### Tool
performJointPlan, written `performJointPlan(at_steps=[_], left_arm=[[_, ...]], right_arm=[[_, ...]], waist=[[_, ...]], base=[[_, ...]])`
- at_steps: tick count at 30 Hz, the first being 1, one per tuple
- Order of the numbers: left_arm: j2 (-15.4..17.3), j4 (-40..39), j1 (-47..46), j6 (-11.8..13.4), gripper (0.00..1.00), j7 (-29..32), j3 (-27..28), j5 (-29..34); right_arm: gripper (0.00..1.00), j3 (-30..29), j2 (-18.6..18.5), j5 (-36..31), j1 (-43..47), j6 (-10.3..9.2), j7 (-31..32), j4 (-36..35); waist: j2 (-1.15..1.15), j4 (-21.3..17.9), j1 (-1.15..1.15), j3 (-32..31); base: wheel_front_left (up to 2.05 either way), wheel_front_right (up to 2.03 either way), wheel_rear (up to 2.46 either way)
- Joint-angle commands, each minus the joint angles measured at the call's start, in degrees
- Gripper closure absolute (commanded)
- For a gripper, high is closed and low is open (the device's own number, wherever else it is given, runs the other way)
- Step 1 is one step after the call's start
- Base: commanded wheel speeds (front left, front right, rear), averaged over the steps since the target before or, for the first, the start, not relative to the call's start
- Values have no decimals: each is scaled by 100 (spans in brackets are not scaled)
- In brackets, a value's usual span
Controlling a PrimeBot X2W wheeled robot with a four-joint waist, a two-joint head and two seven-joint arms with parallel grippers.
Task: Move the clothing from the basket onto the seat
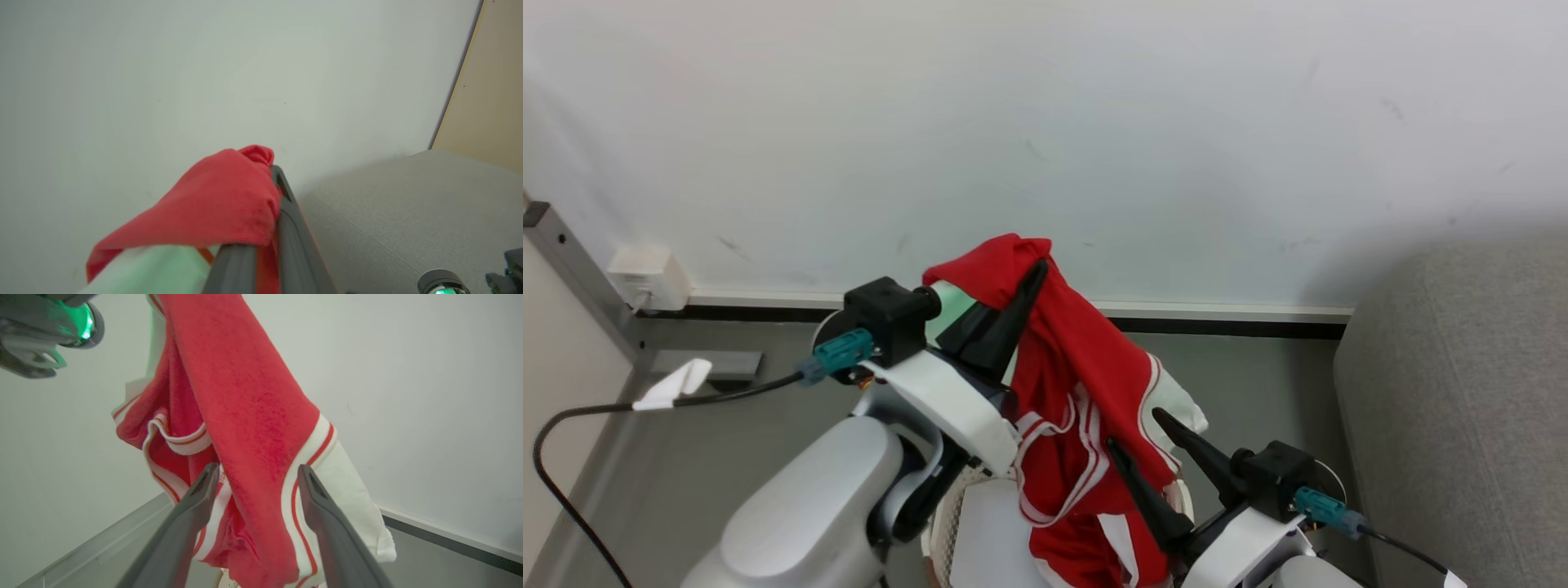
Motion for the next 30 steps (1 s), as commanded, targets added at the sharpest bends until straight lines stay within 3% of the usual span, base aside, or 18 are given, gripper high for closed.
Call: performJointPlan(at_steps=[1, 18, 21, 30], left_arm=[[-97, 19, -96, -38, 100, 21, -67, 54], [-868, -67, -175, -492, 100, 312, -861, -28], [-882, -47, -137, -504, 100, 327, -905, -54], [-728, 36, -59, -417, 100, 290, -819, -141]], right_arm=[[0, 74, 20, 0, -177, -13, 4, 304], [0, 103, 256, 83, -873, -12, 5, 1615], [100, 74, 264, 78, -923, -12, 5, 1742], [100, -9, 254, 86, -840, -12, 4, 1602]], waist=[[0, 196, -1, -14], [0, 1092, -1, -115], [0, 1178, -1, -132], [0, 1195, -1, -123]], base=[[0, 0, 0], [0, 0, 0], [0, 0, 0], [0, 0, 0]])
